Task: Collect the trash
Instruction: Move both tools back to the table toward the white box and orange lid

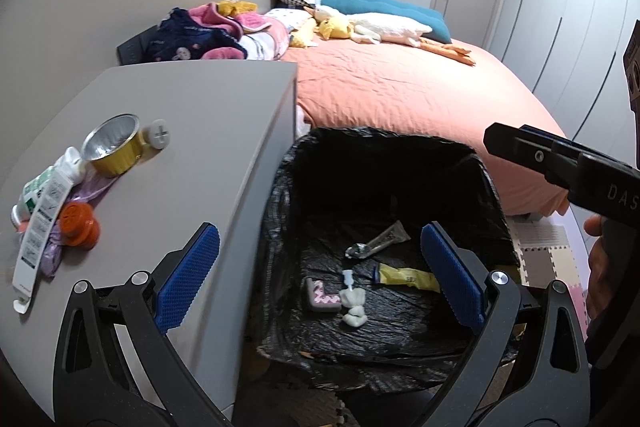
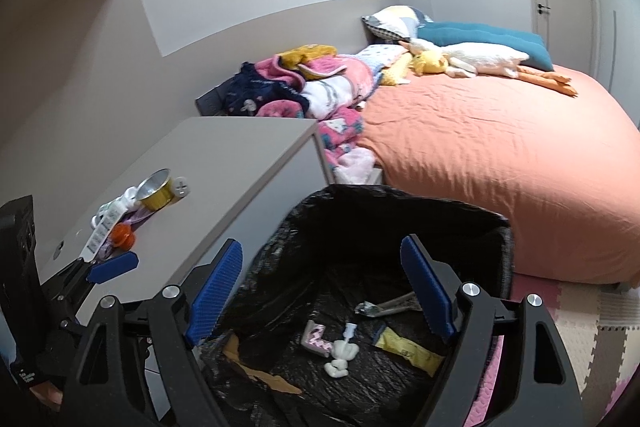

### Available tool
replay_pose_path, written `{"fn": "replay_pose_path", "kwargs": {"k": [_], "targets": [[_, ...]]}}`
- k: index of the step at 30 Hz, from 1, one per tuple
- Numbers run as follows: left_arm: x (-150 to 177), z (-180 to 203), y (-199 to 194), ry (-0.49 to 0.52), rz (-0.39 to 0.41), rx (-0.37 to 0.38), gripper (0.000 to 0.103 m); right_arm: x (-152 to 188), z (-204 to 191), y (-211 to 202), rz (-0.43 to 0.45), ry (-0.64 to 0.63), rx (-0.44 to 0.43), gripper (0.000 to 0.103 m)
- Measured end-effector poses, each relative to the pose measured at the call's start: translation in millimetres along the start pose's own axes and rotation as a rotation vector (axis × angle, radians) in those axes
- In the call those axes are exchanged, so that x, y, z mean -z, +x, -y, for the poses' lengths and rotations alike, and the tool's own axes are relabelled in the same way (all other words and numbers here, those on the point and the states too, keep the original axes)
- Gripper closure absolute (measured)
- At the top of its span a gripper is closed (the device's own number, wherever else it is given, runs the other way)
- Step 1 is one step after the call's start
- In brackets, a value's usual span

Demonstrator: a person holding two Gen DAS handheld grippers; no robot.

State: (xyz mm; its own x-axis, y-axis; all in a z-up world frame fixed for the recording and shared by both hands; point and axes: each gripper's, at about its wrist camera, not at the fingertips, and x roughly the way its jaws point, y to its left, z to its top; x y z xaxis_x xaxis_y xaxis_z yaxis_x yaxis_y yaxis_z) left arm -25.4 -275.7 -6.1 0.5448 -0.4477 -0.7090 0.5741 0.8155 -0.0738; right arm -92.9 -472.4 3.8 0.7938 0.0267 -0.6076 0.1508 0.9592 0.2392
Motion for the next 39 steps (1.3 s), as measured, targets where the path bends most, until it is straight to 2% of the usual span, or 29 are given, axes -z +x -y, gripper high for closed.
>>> {"fn": "replay_pose_path", "kwargs": {"k": [24, 39], "targets": [[16.5, -96.8, -35.6, -0.127, 0.01, -0.133, 0.006, -8.9, -93.5, 38.9, -0.022, -0.064, -0.189, 0.021], [31.1, -159.5, -46.7, -0.216, 0.02, -0.196, 0.006, -10.1, -151.8, 72.8, -0.066, -0.13, -0.282, 0.021]]}}
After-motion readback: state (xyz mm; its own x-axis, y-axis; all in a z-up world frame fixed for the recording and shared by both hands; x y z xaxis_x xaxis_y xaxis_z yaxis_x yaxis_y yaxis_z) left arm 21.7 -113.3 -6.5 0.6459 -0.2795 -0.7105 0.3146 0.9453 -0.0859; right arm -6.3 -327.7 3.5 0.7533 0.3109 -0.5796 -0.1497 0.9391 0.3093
